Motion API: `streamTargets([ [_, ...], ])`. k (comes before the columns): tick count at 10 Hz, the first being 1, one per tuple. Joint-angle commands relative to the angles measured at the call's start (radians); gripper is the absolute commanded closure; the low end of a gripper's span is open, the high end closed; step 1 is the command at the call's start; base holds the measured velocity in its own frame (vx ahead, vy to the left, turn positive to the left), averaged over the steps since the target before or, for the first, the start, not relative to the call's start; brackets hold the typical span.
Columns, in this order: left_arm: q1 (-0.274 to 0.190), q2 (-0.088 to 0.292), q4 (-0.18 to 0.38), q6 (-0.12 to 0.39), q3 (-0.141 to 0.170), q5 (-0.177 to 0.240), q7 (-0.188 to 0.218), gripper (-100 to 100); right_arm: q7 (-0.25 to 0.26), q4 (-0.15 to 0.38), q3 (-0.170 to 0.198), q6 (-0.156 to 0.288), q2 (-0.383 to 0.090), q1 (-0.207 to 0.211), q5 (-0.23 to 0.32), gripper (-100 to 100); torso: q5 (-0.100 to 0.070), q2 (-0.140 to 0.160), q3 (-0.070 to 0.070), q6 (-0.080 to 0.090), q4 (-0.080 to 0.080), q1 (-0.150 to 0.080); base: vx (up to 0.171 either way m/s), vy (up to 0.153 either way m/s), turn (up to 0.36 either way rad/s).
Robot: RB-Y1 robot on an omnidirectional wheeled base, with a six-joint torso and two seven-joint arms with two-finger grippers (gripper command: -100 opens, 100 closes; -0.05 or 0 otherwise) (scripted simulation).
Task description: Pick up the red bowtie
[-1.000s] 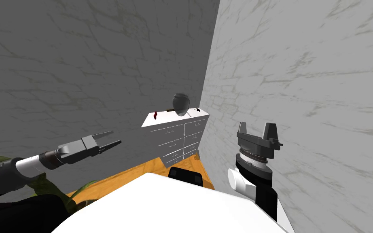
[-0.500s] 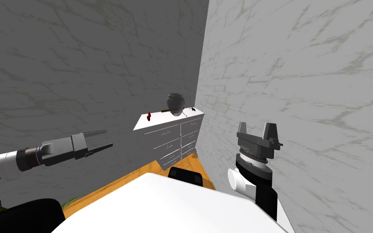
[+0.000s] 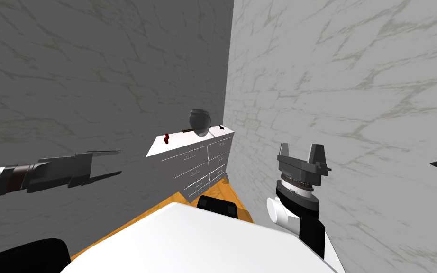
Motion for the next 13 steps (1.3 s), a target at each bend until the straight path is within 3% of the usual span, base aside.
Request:
streamTargets([
  [1,0.05,0.05,0.02,-0.033,0.05,-0.041,-0.025,-100,0.0,0.0,0.0,0.0,0.0,0.0,0.0,0,0.0,0.0,0.0,0.0,0.0,0.0,0.001,-0.003,-0.263],
  [2,0.055,0.053,0.02,-0.033,0.076,-0.041,-0.025,-100,0.0,0.0,0.0,0.0,0.0,0.0,0.0,0,0.0,0.0,0.0,0.002,0.0,0.0,-0.002,0.007,-0.159],
  [3,0.097,0.091,0.039,-0.065,0.105,-0.08,-0.05,-100,0.0,0.0,0.0,0.0,0.0,0.0,0.0,0,0.0,0.0,0.0,0.0,0.0,0.0,0.0,0.004,-0.298],
  [4,0.105,0.103,0.039,-0.065,0.131,-0.08,-0.05,-100,0.0,0.0,0.0,0.0,0.0,0.0,0.0,0,0.0,-0.001,-0.001,0.001,0.0,0.0,-0.002,0.011,-0.133],
  [5,0.146,0.141,0.057,-0.097,0.164,-0.117,-0.075,-100,0.0,0.0,0.0,0.0,0.0,0.0,0.0,0,0.0,-0.001,0.0,0.0,0.0,0.0,0.0,0.007,-0.212],
  [6,0.154,0.153,0.057,-0.097,0.195,-0.117,-0.075,-100,0.0,0.0,0.0,0.0,0.0,0.0,0.0,0,0.0,-0.001,-0.001,0.001,0.0,0.0,-0.001,0.011,-0.12],
  [7,0.195,0.193,0.074,-0.128,0.228,-0.154,-0.099,-100,0.0,0.0,0.0,0.0,0.0,0.0,0.0,0,0.0,-0.001,0.0,0.0,0.0,0.0,0.0,0.008,-0.194],
  [8,0.201,0.202,0.074,-0.128,0.257,-0.154,-0.099,-100,0.0,0.0,0.0,0.0,0.0,0.0,0.0,0,0.0,-0.001,-0.001,0.001,0.0,0.0,0.0,0.009,-0.155],
  [9,0.201,0.202,0.074,-0.128,0.266,-0.154,-0.099,-100,0.0,0.0,0.0,0.0,0.0,0.0,0.0,0,0.0,-0.001,0.0,0.0,0.0,0.0,0.0,0.006,-0.015],
  [10,0.248,0.247,0.09,-0.158,0.306,-0.189,-0.122,-100,0.0,0.0,0.0,0.0,0.0,0.0,0.0,0,0.0,0.0,0.0,-0.001,0.0,0.0,0.001,0.001,-0.16],
  [11,0.248,0.25,0.09,-0.158,0.327,-0.189,-0.122,-100,0.0,0.0,0.0,0.0,0.0,0.0,0.0,0,0.0,-0.001,0.0,0.001,0.0,0.0,-0.002,0.007,-0.155],
  [12,0.292,0.293,0.104,-0.188,0.363,-0.223,-0.145,-100,0.0,0.0,0.0,0.0,0.0,0.0,0.0,0,0.0,-0.001,0.0,0.0,0.0,0.0,0.001,0.009,-0.235],
  [13,0.293,0.297,0.104,-0.188,0.385,-0.223,-0.145,-100,0.0,0.0,0.0,0.0,0.0,0.0,0.0,0,0.0,-0.001,-0.001,0.001,0.0,0.0,0.0,0.013,-0.106],
])
